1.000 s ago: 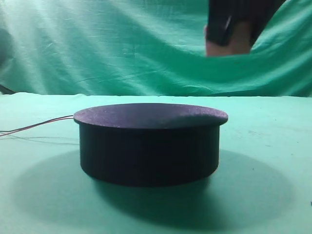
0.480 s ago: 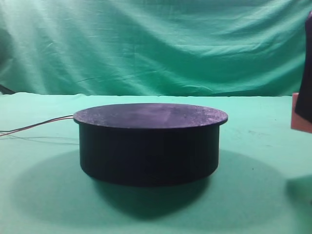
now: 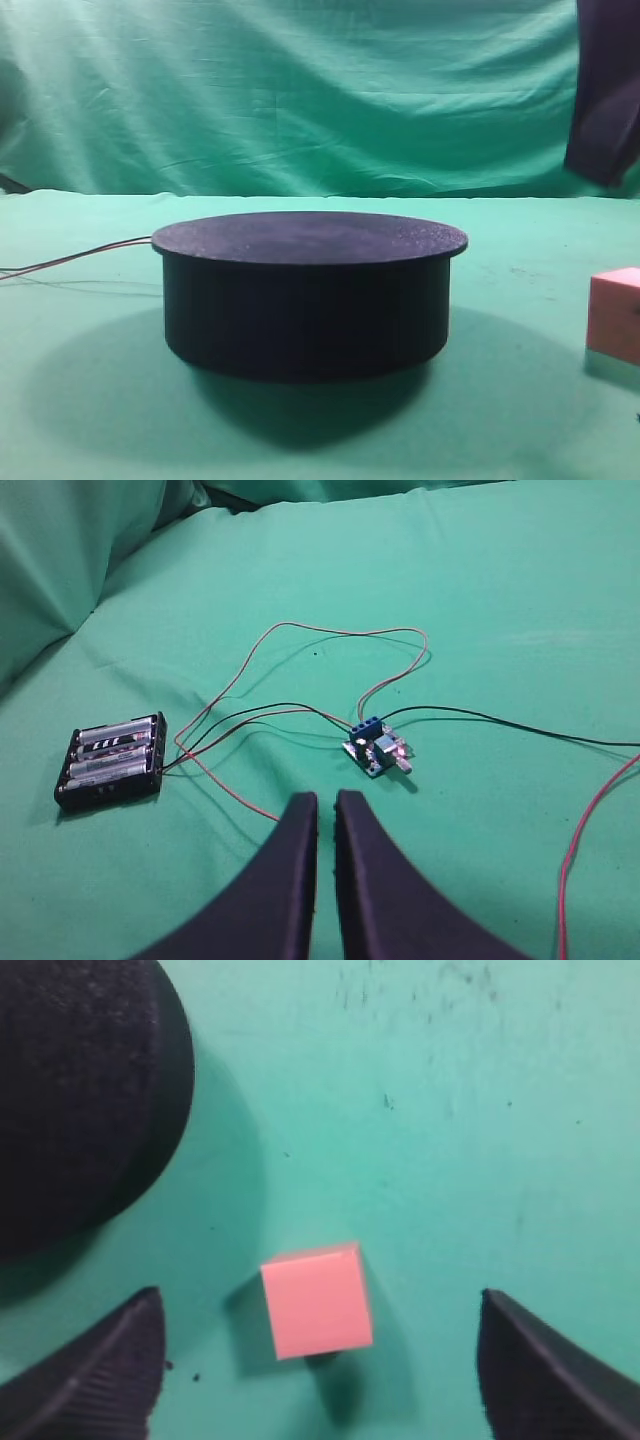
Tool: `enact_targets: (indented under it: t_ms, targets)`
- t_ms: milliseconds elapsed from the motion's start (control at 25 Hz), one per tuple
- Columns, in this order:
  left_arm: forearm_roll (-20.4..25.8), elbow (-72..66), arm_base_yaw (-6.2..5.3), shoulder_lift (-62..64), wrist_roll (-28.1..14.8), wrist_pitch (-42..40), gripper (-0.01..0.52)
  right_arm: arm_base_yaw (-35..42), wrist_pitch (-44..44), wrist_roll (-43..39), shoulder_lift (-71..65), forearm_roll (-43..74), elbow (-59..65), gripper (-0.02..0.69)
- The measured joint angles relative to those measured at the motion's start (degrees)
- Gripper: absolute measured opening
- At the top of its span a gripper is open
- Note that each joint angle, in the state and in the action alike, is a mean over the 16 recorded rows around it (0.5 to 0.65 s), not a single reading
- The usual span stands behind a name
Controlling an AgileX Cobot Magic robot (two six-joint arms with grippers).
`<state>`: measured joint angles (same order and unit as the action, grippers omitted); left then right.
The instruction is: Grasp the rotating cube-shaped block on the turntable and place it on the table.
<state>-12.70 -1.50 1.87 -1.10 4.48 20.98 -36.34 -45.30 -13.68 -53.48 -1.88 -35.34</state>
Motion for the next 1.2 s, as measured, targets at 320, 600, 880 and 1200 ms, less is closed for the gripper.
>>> enact_targets:
  t_ms: [320, 600, 880, 1200]
  targets:
    - [0.0, 0.0, 0.00, 0.0, 0.0, 0.0, 0.000, 0.0, -1.9, 1.3, 13.1, 2.3, 0.7, 0.000]
    - [0.0, 0.0, 0.00, 0.0, 0.0, 0.0, 0.000, 3.0, 4.5, 3.7, 20.0, 5.7, 5.7, 0.000]
    - [0.0, 0.0, 0.00, 0.0, 0.0, 0.0, 0.000, 12.5, 17.1, 5.5, 29.9, 7.4, 18.0, 0.000]
    - [0.0, 0.0, 0.00, 0.0, 0.0, 0.0, 0.000, 22.1, 26.2, 6.1, 43.9, 7.1, 32.1, 0.000]
